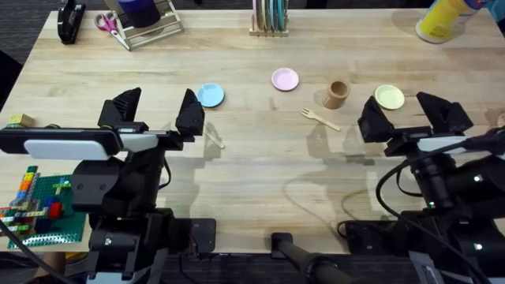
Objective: Pick up a utensil and set it on the pink plate, then put the other utensil in the container.
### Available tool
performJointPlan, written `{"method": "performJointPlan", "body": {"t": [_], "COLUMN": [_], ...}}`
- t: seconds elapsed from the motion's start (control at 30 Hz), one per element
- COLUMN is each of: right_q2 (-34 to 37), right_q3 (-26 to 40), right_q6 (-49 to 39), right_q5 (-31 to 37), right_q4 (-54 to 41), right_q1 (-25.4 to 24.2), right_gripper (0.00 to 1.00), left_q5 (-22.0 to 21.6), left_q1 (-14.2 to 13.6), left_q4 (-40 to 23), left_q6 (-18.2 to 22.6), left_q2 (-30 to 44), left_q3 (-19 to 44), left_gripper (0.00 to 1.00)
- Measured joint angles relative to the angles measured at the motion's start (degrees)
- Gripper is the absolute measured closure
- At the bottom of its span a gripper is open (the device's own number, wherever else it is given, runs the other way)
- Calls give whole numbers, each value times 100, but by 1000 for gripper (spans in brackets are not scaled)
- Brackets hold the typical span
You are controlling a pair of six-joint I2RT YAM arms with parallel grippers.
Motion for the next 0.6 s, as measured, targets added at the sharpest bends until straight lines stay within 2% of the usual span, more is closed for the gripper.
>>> {"method": "performJointPlan", "body": {"t": [0.6], "right_q2": [0], "right_q3": [0], "right_q6": [0], "right_q5": [-2], "right_q4": [286], "right_q1": [-11], "right_gripper": [3], "left_q5": [18], "left_q1": [0], "left_q4": [2], "left_q6": [0], "left_q2": [0], "left_q3": [0], "left_gripper": [7]}}
